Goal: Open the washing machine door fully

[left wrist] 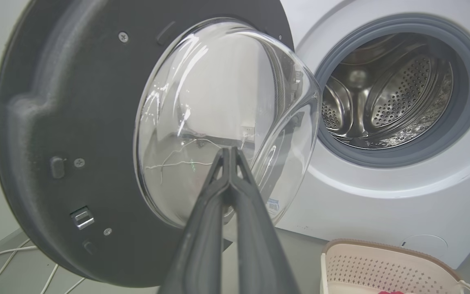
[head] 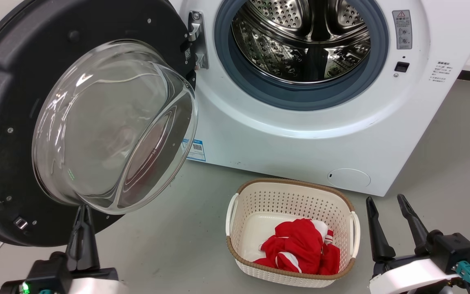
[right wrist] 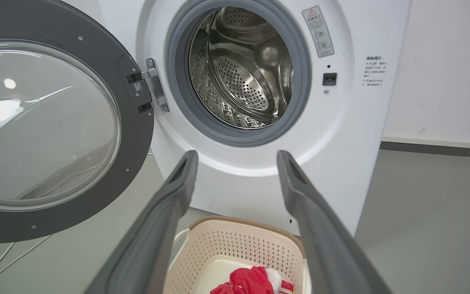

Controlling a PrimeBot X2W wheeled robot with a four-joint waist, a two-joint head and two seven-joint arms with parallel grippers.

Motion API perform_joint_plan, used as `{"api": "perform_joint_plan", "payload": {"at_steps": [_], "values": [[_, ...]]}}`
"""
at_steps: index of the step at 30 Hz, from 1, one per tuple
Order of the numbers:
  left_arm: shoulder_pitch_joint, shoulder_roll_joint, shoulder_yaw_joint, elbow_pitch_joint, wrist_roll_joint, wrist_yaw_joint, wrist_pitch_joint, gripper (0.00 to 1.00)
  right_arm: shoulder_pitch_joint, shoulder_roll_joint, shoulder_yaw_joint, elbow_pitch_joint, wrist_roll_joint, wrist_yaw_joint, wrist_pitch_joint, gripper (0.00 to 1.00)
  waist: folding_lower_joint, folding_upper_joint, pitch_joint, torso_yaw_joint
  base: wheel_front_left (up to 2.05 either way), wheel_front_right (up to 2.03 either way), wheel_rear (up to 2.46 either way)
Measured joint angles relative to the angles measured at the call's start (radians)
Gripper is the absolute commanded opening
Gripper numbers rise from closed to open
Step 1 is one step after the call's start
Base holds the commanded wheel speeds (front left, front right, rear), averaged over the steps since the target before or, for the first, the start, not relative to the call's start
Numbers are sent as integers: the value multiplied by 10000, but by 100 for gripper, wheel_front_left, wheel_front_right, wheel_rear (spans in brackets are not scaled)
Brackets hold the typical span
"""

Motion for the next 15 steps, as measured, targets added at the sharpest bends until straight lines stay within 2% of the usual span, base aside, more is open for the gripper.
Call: {"api": "perform_joint_plan", "payload": {"at_steps": [3, 4, 5, 6, 7, 15], "values": [[56, -71, -278, -359, 230, -73, 0, 0, 1, 0, 4, -13, -38, 0, -8, 100, 0, 0, -65, -34, 0, 0, 0], [61, -86, -376, -416, 274, -104, 0, 5, 1, 0, 19, -29, -63, 0, -8, 100, 0, 0, -89, -63, 0, 0, 0], [63, -113, -466, -449, 286, -150, 0, 31, 2, 2, 23, -61, -69, 0, -10, 100, 0, 0, -105, -106, 0, 0, 0], [67, -123, -560, -462, 362, -161, 0, 80, 4, 2, 15, -90, -123, 0, -10, 100, 0, 0, -127, -147, 0, 0, 0], [80, -125, -677, -485, 458, -165, 0, 100, 9, 2, 6, -107, -159, 0, -10, 100, 0, 0, -157, -197, 0, 0, 0], [33, -211, -1453, -349, 508, -299, -2, 100, 12, 2, 65, -412, -485, 0, 84, 100, 0, 0, -290, -953, 0, 0, 0]]}}
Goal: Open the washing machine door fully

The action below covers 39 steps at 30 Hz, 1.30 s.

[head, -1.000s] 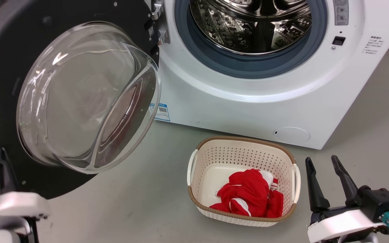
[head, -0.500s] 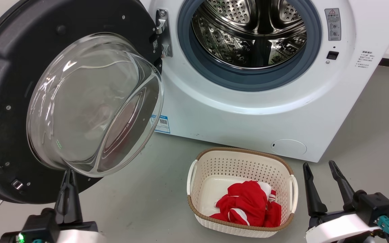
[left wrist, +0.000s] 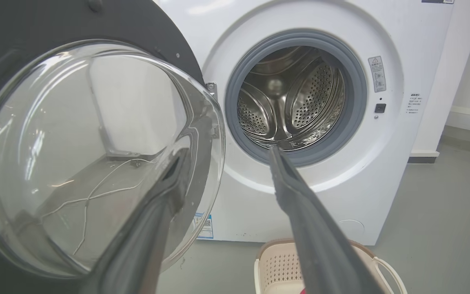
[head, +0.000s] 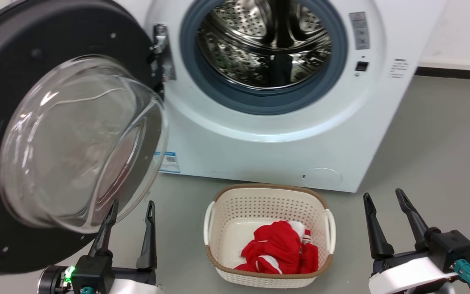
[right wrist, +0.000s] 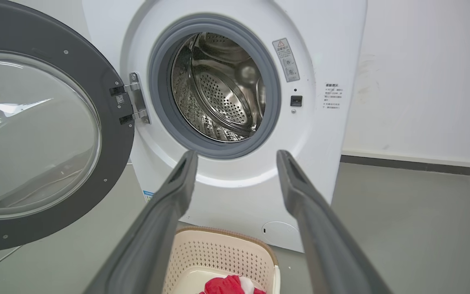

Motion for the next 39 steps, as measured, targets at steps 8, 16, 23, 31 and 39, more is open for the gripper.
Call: {"api": "perform_joint_plan", "payload": {"at_steps": [8, 16, 23, 31, 39], "values": [[-237, -6, -151, 259, 111, 146, 2, 100, 195, -2, -109, -253, -263, 0, 186, 100, 0, 0, -79, -1079, 0, 0, 0], [-235, 4, 8, 316, 117, 230, 2, 100, 314, -2, -115, -393, -261, 0, 274, 100, 0, 0, -138, -1707, 0, 0, 0], [-228, 4, 13, 449, 100, 268, 2, 100, 344, -2, -123, -393, -217, 0, 276, 100, 0, 0, -106, -1719, 0, 0, 0], [-227, 2, 2, 593, 88, 257, 2, 0, 342, -2, -127, -383, -180, 0, 276, 0, 0, 0, -113, -1654, 0, 0, 0], [-22, -36, 42, 1135, -573, 226, 184, 0, 571, -4, -109, 42, 487, 0, 382, 0, 0, 0, -107, -1644, 0, 0, 0]]}}
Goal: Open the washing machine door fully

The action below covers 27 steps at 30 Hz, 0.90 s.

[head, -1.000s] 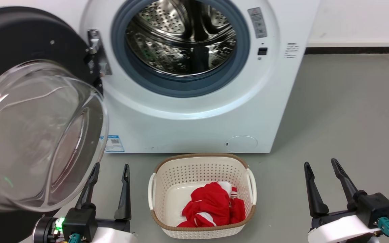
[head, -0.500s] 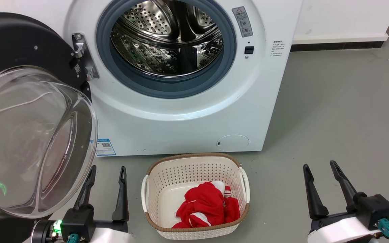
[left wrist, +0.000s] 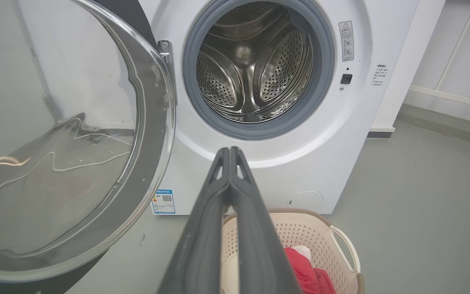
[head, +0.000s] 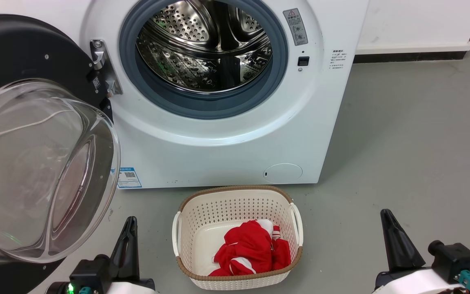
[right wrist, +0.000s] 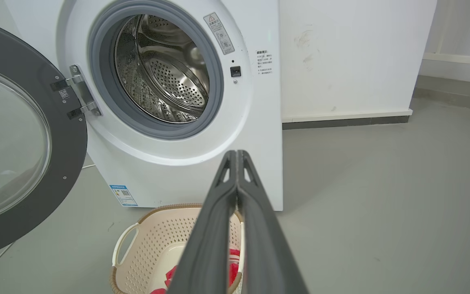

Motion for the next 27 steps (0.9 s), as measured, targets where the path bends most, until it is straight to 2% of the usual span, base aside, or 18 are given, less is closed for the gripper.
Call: {"api": "perform_joint_plan", "payload": {"at_steps": [15, 27], "values": [[-283, -2, 280, 384, -3009, -213, 706, 0, -238, -123, -52, 351, 3093, 0, 441, 0, 1, 0, 18, 25, 0, 0, 0], [-625, -6, 443, 639, -5062, -366, 1197, 0, -508, -199, -136, 568, 5124, 0, 780, 0, 0, 0, 33, 46, 0, 0, 0]]}}
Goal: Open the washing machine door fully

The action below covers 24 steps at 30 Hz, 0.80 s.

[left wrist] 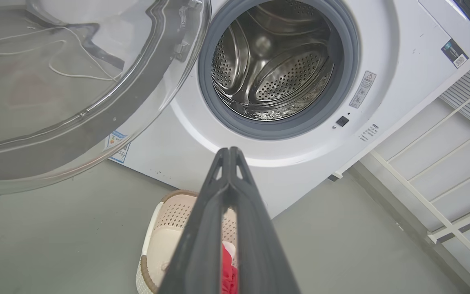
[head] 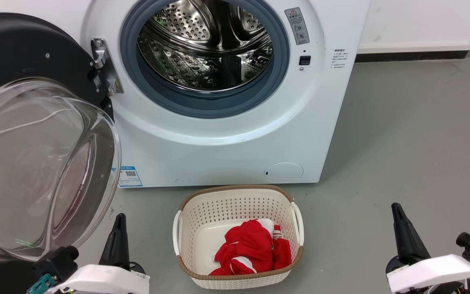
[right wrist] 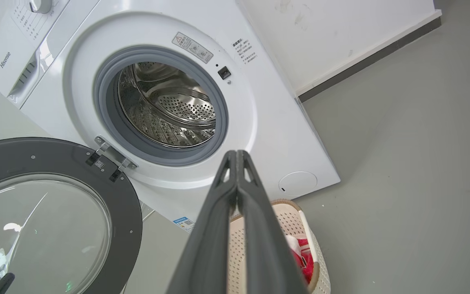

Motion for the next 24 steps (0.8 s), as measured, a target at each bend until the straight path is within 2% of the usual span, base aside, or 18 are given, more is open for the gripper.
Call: {"api": "perform_joint_plan", "payload": {"at_steps": [24], "values": [[-442, -6, 332, 445, -3509, -249, 846, 0, -480, -75, -230, 359, 3498, -2, 637, 0, 0, 0, 31, 43, 0, 0, 0]]}}
